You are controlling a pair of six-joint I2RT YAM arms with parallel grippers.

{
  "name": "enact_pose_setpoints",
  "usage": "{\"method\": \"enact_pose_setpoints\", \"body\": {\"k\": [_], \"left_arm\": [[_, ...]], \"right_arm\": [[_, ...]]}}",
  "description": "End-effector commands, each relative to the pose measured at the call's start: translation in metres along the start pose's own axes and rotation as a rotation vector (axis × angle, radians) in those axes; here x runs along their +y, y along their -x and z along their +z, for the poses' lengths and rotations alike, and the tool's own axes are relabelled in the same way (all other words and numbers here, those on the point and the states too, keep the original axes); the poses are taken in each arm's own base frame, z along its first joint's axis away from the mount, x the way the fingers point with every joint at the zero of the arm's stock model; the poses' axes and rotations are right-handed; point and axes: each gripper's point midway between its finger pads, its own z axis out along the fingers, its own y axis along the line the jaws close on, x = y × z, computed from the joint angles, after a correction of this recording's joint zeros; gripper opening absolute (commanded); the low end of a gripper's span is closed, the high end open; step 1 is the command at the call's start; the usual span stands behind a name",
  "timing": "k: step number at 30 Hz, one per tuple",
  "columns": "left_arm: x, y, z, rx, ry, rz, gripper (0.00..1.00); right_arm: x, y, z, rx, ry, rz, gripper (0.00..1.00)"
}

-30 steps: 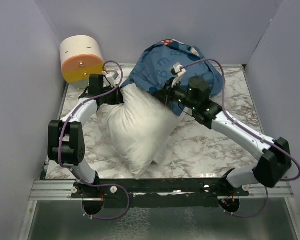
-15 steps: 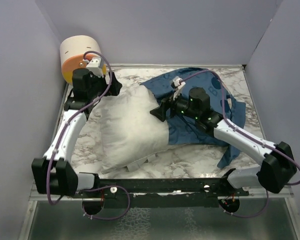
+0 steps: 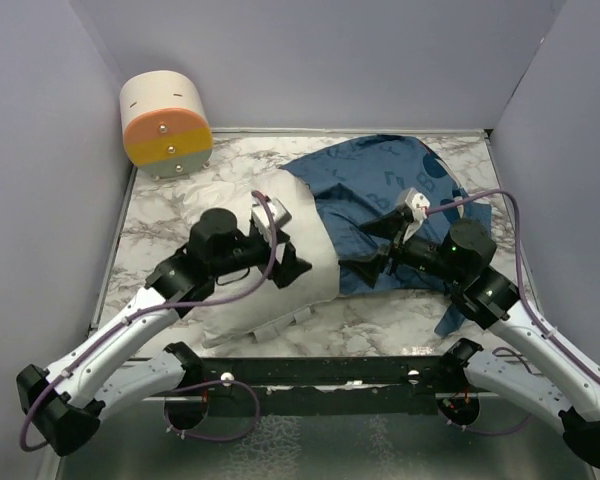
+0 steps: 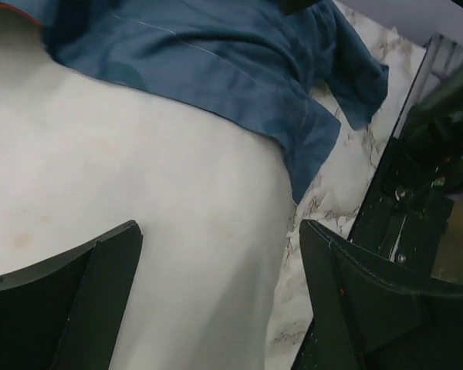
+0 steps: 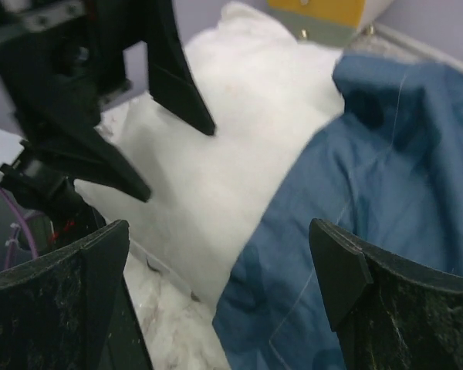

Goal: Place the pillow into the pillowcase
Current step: Stuff the pillow into the pillowcase.

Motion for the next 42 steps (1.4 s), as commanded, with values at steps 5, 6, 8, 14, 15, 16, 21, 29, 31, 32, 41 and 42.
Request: {"method": "enact_pose_setpoints", "body": {"k": [5,6,8,14,15,16,21,29,31,32,41,42], "left_arm": [[-0.03,-0.052,-0.001,0.134,0.062,0.516,0.94],[-0.031,-0.06,0.002,0.165,0.062,0.607,0.96],[-0.032,-0.078,0.009,0.235,0.059,0.787,0.99],[0.039,-0.089,0.033,0.465,0.416,1.194,0.97],[0.048,-0.085,0.037,0.466,0.43,1.166,0.88],[0.051,-0.083,0.043,0.463,0.407,1.132,0.61],[0.054,-0.066,0.066,0.41,0.303,0.922,0.06],[0.019,0.006,0.086,0.161,0.029,0.603,0.0],[0.015,0.012,0.09,0.147,-0.015,0.571,0.0],[0.014,0.014,0.091,0.145,-0.028,0.558,0.0],[0.013,0.026,0.092,0.111,-0.088,0.494,0.0],[0.013,0.027,0.09,0.106,-0.09,0.492,0.0]], "right_arm": [[-0.029,-0.09,-0.045,0.209,-0.308,0.269,1.0],[-0.033,-0.095,-0.049,0.211,-0.344,0.287,1.0],[-0.039,-0.102,-0.055,0.213,-0.394,0.31,1.0],[-0.05,-0.102,-0.058,0.189,-0.46,0.298,1.0],[-0.051,-0.102,-0.059,0.197,-0.464,0.293,1.0],[-0.052,-0.101,-0.059,0.202,-0.468,0.285,1.0],[-0.054,-0.089,-0.065,0.187,-0.477,0.224,0.99],[-0.071,-0.088,-0.056,0.264,-0.529,0.17,0.92],[-0.082,-0.083,-0.052,0.259,-0.571,0.138,0.91],[-0.088,-0.081,-0.051,0.267,-0.598,0.122,0.91],[-0.139,-0.086,-0.052,0.376,-0.831,-0.006,0.8],[-0.145,-0.084,-0.054,0.379,-0.863,-0.029,0.78]]}}
